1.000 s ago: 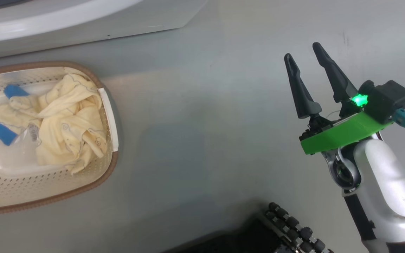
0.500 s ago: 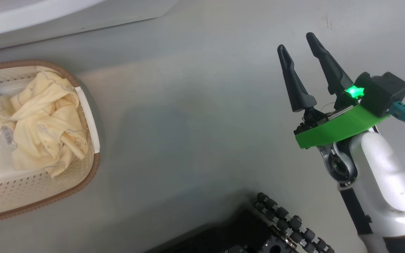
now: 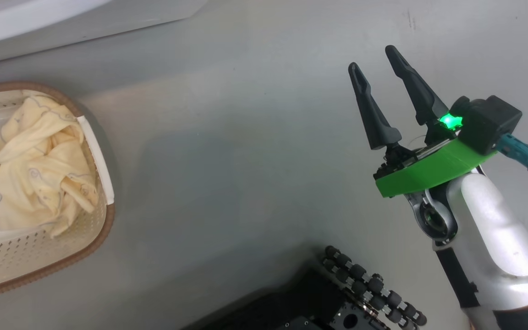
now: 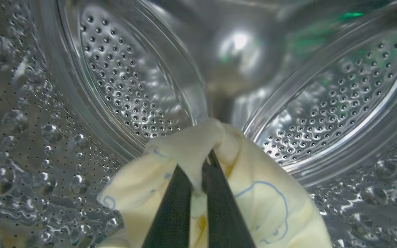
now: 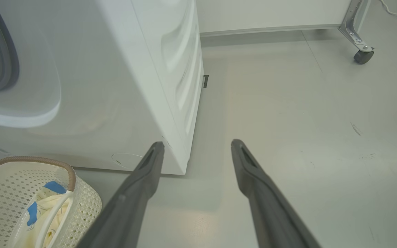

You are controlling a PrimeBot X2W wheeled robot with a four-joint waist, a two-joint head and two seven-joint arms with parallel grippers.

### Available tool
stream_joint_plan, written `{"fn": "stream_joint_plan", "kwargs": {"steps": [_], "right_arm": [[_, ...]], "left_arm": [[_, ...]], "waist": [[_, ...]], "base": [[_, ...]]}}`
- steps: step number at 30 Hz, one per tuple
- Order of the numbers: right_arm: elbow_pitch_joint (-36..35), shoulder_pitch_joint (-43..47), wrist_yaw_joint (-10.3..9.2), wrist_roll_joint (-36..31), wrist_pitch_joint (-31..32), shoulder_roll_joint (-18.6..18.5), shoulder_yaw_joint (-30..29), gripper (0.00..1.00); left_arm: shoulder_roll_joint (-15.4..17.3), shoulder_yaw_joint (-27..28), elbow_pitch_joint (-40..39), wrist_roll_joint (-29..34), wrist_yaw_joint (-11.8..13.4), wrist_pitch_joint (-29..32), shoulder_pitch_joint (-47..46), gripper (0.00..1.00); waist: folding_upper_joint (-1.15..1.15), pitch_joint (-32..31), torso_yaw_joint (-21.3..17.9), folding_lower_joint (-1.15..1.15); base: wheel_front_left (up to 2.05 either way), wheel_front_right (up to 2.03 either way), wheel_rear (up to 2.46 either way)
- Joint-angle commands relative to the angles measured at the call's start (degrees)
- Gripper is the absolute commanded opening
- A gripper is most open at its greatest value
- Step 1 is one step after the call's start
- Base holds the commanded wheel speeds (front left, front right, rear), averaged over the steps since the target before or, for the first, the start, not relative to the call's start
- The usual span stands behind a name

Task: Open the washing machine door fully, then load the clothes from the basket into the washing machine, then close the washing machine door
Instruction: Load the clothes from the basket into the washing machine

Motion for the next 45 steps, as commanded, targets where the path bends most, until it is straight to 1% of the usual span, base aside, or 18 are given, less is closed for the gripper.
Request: {"fn": "stream_joint_plan", "kwargs": {"steps": [1,7,11,12,13,14,19,23,25,34,39,45], "right_arm": [[-1.5,0.6,0.57,0.5,-0.4,-0.3,0.7,1.00],[-1.3,0.4,0.57,0.6,-0.4,-0.3,1.0,1.00],[-1.1,0.2,0.57,0.5,-0.4,-0.4,1.1,1.00],[-1.0,0.1,0.57,0.5,-0.4,-0.4,1.2,1.00],[-0.9,0.1,0.57,0.5,-0.4,-0.4,1.2,1.00],[-0.8,0.1,0.57,0.5,-0.4,-0.5,1.1,1.00],[-0.7,0.6,0.57,0.2,-0.4,-0.8,0.3,1.00],[-0.7,0.9,0.57,0.0,-0.4,-0.9,-0.1,1.00],[-0.6,1.1,0.57,-0.1,-0.4,-1.1,-0.4,1.00],[-0.1,3.5,0.57,-0.4,-0.4,-1.9,-2.2,1.00],[0.0,5.1,0.57,-0.7,-0.4,-2.4,-3.6,1.00],[0.3,6.8,0.57,-0.9,-0.4,-3.2,-4.8,1.00]], "left_arm": [[2.3,0.5,-2.8,0.8,0.9,-0.5,-2.8,0.00],[2.9,1.9,-4.7,2.0,2.1,-0.5,-2.3,0.00],[2.5,2.2,-3.0,2.5,2.4,-0.5,-1.4,0.00],[2.4,2.5,-2.4,2.3,2.5,-0.5,-1.4,0.35],[2.3,2.8,-1.9,2.1,2.4,-0.5,-1.3,0.79],[2.0,2.9,-1.3,1.9,2.3,-0.5,-1.1,1.00],[0.6,1.0,1.3,3.2,0.8,-0.6,0.2,1.00],[-0.2,-0.2,2.1,4.1,0.4,-0.6,1.5,1.00],[-0.6,-0.5,2.5,4.1,-0.2,-0.6,2.6,1.00],[-2.7,-0.8,4.4,2.1,-2.0,0.9,10.9,1.00],[-4.7,-1.4,4.7,1.2,-2.9,1.9,16.0,1.00],[-6.9,-2.9,4.8,0.6,-3.9,1.5,22.4,1.00]], "waist": [[0.00,0.3,-0.3,0.00],[0.00,0.5,-0.6,0.00],[0.00,0.4,-0.5,0.00],[0.00,0.4,-0.5,0.00],[0.00,0.3,-0.4,0.00],[0.00,0.1,-0.3,0.00],[0.00,-1.3,1.1,0.00],[0.00,-2.5,2.1,0.00],[0.00,-3.4,2.8,0.00],[0.00,-9.1,6.0,0.00],[0.00,-12.2,8.1,0.00],[0.00,-16.3,10.4,0.00]], "base": [[0.00,0.00,0.00],[0.00,0.00,0.00],[0.00,0.00,0.00],[0.00,0.00,0.00],[0.00,0.00,0.00],[0.00,0.00,0.00],[0.00,0.00,0.00],[0.00,0.00,0.00],[0.00,0.00,0.00],[0.00,0.00,0.00],[0.00,0.00,0.00],[0.00,0.00,0.00]]}}
